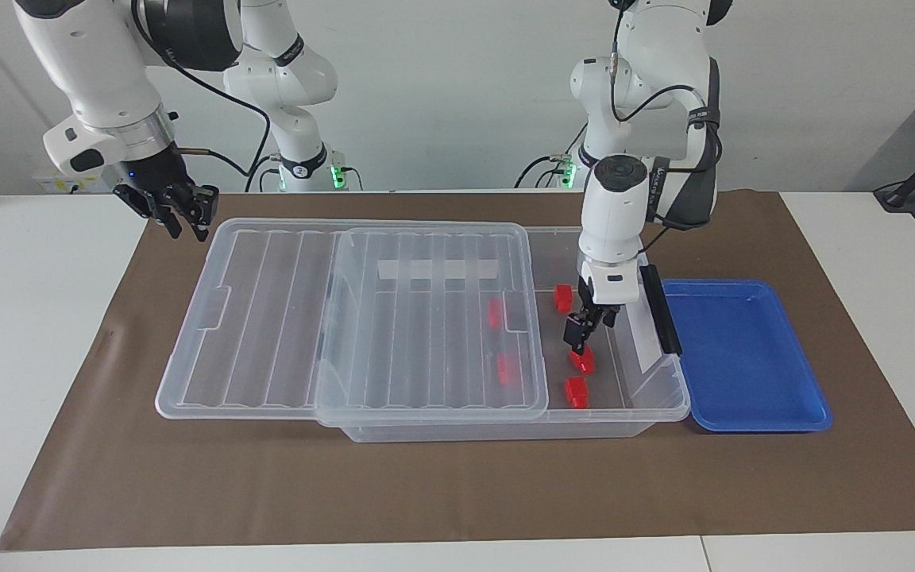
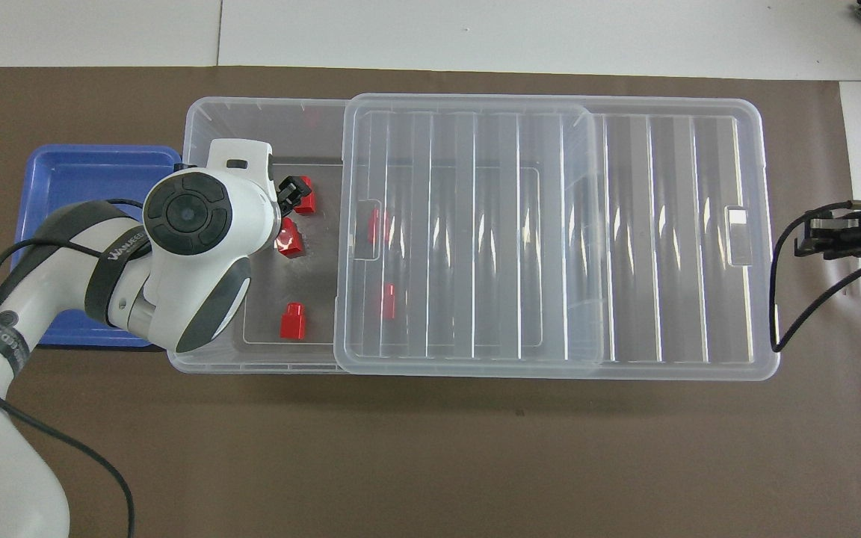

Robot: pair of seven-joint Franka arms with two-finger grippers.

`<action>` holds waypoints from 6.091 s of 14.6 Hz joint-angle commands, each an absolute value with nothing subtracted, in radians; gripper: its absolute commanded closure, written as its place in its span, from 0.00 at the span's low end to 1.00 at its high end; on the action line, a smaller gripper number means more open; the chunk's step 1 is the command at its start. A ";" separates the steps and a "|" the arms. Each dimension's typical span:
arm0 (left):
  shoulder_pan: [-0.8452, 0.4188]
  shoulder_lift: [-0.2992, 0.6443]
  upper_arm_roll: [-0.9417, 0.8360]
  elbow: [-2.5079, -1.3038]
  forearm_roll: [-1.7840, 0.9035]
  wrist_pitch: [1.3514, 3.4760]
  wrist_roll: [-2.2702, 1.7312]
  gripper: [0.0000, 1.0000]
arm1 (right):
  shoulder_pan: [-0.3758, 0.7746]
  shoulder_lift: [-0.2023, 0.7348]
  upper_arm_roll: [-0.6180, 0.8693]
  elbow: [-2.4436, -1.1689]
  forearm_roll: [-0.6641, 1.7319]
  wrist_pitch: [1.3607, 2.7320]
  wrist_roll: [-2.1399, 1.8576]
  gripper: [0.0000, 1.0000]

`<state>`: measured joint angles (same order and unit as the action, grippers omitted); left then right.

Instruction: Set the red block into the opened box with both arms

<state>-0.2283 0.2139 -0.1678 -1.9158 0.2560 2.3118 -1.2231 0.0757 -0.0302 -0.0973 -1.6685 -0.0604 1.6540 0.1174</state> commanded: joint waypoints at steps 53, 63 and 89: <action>-0.031 0.032 0.044 -1.476 -0.014 1.537 -0.049 0.00 | 0.155 0.178 -0.080 -1.802 0.209 2.098 -0.066 1.00; -0.035 0.066 0.031 -1.394 -0.005 1.447 -0.051 0.00 | 0.195 0.175 -0.078 -1.810 0.278 2.097 -0.031 1.00; -0.031 0.002 0.025 -1.479 -0.006 1.528 -0.055 0.00 | 0.137 0.106 -0.095 -1.798 0.049 2.033 -0.012 0.00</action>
<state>-0.0336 0.0299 0.0239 -1.4400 0.0029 1.5033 -0.0573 0.1607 0.1497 -0.0989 -1.7876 0.0843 2.0658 -0.0454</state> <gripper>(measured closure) 0.000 0.621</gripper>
